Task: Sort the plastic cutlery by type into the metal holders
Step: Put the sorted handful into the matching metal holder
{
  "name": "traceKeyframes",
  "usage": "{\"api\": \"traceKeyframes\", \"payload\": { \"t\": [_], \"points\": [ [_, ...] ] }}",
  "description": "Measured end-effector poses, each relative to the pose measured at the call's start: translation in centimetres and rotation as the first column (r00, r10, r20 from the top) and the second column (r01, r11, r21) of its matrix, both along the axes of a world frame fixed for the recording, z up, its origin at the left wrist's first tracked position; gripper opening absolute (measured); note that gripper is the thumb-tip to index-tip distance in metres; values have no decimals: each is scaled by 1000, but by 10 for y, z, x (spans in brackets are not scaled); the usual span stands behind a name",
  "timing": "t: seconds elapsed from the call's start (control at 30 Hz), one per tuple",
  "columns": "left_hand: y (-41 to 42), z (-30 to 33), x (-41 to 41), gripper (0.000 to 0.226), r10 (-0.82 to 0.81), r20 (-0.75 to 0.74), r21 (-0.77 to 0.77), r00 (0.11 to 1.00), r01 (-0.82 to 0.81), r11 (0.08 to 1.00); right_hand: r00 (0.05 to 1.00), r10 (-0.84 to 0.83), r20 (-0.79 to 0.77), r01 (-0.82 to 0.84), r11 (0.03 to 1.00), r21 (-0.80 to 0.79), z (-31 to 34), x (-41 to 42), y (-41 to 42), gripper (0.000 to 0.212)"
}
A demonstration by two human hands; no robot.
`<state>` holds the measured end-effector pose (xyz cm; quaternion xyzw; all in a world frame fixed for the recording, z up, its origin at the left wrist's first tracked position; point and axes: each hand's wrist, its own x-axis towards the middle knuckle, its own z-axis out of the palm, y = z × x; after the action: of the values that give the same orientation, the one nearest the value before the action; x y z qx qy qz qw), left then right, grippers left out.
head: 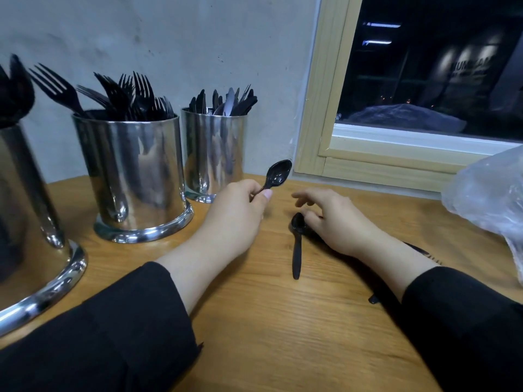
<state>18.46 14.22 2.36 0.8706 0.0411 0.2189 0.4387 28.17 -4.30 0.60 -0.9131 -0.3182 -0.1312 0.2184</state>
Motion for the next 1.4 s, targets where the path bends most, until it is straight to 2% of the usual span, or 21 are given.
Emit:
{"api": "traceKeyframes", "payload": {
  "t": [0.1,0.23,0.33,0.4,0.53,0.63,0.7,0.77,0.83,0.9,1.03,1.1,1.2,1.27,1.4],
  "points": [
    [-1,1,0,31,10,18,-3,1000,-10,1000,1000,17,-9,-18,986,-166,-7,4,3,37],
    [-3,3,-1,30,12,33,-40,999,-11,999,998,43,43,-36,988,-150,-7,7,1,23],
    [-4,4,-3,29,36,15,-46,999,-35,998,991,99,89,-95,994,-48,-6,6,0,10],
    [-3,5,-3,26,63,22,2,998,-63,998,980,138,142,-145,989,39,-2,3,-1,7],
    [-3,4,-4,24,59,65,127,996,-67,990,923,122,366,-192,968,163,15,-11,-7,11],
    [-9,5,-6,22,-109,18,59,994,108,992,890,24,455,-153,956,248,27,-29,-19,12],
    [-21,4,-10,24,-243,-5,-10,970,243,970,892,-36,451,-105,953,284,31,-42,-32,14],
    [-35,1,-15,34,-297,12,21,955,296,955,893,-77,444,-68,951,303,31,-53,-45,13],
    [-48,-1,-19,40,-329,37,64,944,327,943,894,-113,433,-43,942,334,30,-63,-56,11],
    [-58,-3,-21,33,-359,50,69,932,355,932,908,-142,394,-24,922,387,34,-72,-66,12],
    [-63,-10,-20,32,-346,59,-15,936,348,937,947,-156,282,-10,860,510,44,-85,-98,7],
    [-59,-12,-20,30,-344,40,-45,938,345,937,947,-224,229,114,904,412,40,-85,-121,11],
    [-56,-13,-19,28,-308,29,-61,951,309,949,933,-352,77,340,931,132,24,-77,-148,25],
    [-56,-15,-18,31,-238,20,-85,971,239,967,926,-378,-15,378,926,0,16,-74,-156,34],
    [-58,-16,-18,36,-195,-16,-222,981,186,957,898,-435,-70,430,900,-74,11,-72,-152,46]
  ]
}}
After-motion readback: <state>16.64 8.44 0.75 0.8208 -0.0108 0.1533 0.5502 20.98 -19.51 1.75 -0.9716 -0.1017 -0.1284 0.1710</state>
